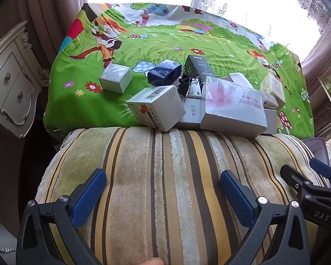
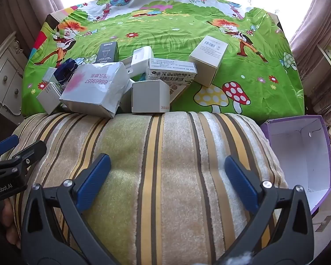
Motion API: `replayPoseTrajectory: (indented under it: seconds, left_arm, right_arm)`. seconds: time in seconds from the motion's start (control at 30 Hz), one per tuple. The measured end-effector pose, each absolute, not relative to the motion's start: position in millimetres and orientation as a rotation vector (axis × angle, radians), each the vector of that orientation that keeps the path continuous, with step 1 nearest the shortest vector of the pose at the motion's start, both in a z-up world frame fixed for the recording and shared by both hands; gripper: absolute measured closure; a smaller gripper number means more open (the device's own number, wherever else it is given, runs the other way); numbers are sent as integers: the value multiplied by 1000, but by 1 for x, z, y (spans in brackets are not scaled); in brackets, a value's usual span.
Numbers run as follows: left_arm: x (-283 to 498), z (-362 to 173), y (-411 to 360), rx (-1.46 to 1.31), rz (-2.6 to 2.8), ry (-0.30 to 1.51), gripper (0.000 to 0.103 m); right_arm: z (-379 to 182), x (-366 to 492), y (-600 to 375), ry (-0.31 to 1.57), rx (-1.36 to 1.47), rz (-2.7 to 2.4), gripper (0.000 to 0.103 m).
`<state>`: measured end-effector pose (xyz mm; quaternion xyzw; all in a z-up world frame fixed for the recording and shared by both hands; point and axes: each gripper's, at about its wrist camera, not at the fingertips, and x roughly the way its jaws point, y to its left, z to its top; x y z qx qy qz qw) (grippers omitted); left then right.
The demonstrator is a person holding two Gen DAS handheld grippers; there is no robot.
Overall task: Organize rigid objects
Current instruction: 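Move both tools forward toward the pile of boxes on the bed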
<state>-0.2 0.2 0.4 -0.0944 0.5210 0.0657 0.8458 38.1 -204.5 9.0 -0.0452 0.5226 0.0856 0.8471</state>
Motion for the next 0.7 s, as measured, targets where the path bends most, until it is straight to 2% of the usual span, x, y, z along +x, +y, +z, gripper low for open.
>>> replayPoseTrajectory:
  seconds: [0.7]
  left_arm:
    - [1, -2, 2, -211, 139, 1109, 0]
  right_arm:
    - [7, 39, -203, 1093, -108, 175, 0]
